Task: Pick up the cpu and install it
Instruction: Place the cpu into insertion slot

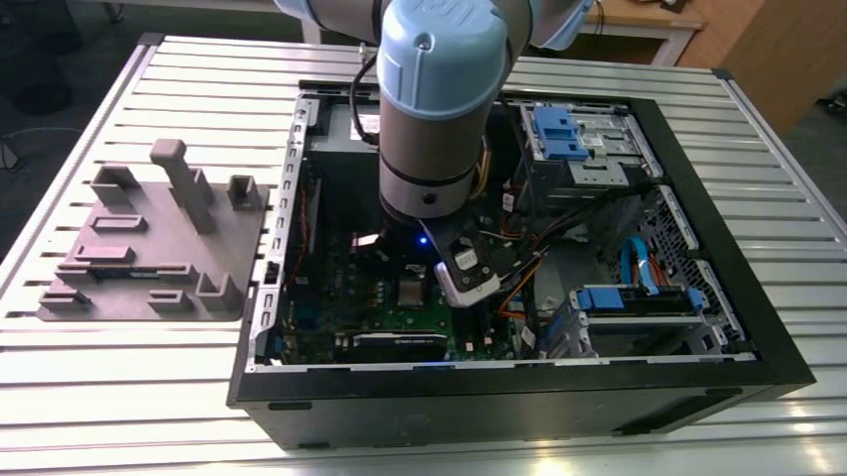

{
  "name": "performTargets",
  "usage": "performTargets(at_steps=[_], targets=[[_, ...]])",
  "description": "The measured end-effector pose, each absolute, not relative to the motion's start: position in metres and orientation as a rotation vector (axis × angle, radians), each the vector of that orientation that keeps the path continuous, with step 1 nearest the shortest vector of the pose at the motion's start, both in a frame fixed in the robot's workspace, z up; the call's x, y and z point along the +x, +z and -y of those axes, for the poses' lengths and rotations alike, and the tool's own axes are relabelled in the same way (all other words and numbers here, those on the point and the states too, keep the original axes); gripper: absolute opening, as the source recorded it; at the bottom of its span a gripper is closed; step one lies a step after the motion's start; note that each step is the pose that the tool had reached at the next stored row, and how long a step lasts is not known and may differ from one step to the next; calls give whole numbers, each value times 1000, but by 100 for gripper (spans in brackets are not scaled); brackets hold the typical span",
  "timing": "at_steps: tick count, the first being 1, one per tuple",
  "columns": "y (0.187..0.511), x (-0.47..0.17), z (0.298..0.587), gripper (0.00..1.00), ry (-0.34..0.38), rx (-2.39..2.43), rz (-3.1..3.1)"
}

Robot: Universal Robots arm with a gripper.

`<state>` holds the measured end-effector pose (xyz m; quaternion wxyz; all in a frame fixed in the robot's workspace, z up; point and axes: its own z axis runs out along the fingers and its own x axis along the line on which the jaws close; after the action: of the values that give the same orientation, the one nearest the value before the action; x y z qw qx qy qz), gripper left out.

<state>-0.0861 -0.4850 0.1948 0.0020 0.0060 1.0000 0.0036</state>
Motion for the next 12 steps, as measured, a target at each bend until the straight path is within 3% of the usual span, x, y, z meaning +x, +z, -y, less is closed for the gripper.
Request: performTargets(at_steps=[6, 7, 12], targets=[[193, -86, 485, 44, 11, 18, -3138], [193, -86, 485, 51, 11, 19, -3137], [193, -86, 485, 51, 12, 18, -3137]])
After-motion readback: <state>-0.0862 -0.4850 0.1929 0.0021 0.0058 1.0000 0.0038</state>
